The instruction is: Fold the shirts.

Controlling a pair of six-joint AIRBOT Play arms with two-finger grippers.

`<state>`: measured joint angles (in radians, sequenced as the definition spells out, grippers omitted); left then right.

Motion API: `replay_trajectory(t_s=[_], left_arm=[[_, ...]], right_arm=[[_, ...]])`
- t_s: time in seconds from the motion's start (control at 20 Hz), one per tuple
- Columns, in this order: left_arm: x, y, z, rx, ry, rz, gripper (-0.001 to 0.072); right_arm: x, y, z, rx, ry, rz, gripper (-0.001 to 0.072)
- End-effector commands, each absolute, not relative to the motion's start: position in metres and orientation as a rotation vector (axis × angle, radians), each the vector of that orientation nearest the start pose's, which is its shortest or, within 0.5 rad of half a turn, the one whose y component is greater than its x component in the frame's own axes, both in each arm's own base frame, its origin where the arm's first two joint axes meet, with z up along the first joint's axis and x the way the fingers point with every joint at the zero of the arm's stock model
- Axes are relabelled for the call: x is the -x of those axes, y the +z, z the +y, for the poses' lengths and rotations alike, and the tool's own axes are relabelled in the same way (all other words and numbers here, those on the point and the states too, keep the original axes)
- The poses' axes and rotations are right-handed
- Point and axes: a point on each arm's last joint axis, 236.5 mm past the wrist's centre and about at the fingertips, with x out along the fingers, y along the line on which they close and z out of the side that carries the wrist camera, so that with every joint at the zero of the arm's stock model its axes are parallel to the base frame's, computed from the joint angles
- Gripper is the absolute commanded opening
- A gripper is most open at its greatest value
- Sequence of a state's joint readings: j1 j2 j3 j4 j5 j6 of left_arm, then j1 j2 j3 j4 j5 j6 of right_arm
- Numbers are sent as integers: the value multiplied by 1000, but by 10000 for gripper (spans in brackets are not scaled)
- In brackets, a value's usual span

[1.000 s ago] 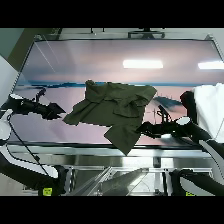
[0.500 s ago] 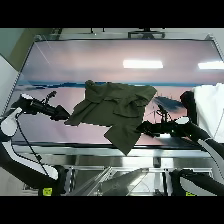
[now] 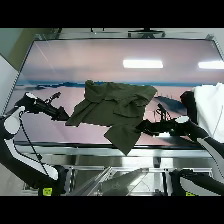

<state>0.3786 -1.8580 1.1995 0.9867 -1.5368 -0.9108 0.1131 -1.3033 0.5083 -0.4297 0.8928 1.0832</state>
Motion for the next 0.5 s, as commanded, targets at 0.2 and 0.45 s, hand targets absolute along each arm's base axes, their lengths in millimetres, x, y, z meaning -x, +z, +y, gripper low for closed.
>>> replay_trajectory(t_s=[0.2,0.45], left_arm=[[-324,-115,-23,650,-715,1653,20],[-350,-57,-11,736,-765,1413,19]], right_arm=[[-291,-84,218,-911,577,1296,18],[-309,-44,215,-887,645,1177,16]])
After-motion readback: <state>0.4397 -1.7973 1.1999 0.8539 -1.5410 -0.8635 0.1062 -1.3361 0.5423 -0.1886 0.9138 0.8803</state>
